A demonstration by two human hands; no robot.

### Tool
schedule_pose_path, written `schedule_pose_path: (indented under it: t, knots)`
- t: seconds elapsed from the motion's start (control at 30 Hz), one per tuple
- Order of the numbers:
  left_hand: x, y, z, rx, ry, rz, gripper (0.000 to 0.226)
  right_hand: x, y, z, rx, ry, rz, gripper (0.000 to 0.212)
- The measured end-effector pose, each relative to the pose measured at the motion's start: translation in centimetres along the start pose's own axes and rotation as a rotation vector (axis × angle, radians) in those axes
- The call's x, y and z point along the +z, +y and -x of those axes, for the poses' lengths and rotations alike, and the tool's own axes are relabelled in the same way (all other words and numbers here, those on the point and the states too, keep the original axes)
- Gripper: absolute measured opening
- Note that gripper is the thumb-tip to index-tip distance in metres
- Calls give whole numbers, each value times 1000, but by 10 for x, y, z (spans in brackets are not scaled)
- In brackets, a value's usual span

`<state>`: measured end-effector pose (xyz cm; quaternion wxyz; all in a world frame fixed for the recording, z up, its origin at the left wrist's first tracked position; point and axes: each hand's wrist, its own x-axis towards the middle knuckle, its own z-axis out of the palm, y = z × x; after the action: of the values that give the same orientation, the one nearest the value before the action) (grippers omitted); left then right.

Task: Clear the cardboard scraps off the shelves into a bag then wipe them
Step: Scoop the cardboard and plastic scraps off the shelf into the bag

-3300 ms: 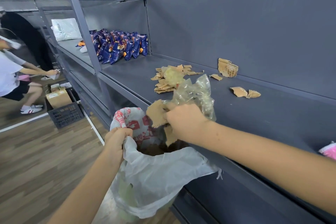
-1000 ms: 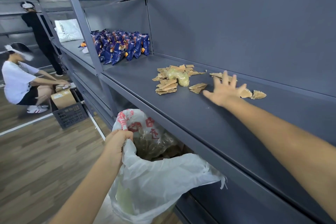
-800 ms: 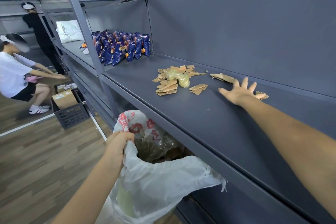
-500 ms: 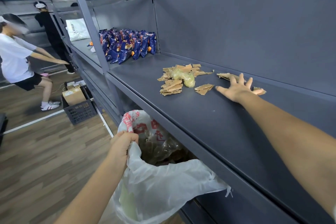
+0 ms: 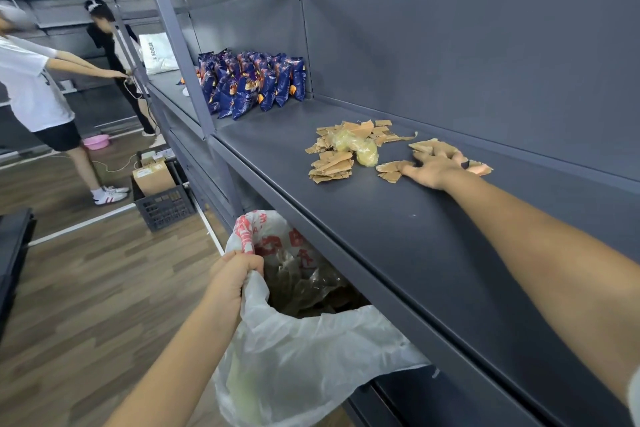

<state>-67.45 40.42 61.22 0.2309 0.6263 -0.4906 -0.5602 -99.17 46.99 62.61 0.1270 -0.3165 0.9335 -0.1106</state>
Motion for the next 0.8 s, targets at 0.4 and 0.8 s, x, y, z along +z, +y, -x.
schedule_pose_path:
  t: [0.4, 0.8]
  knots:
    - [-2, -4, 3, 13, -62, 89, 22, 11, -18, 40, -280, 101, 26, 38]
    - [-11, -17, -4, 52, -101, 177, 19, 38, -41, 107, -307, 134, 108, 33]
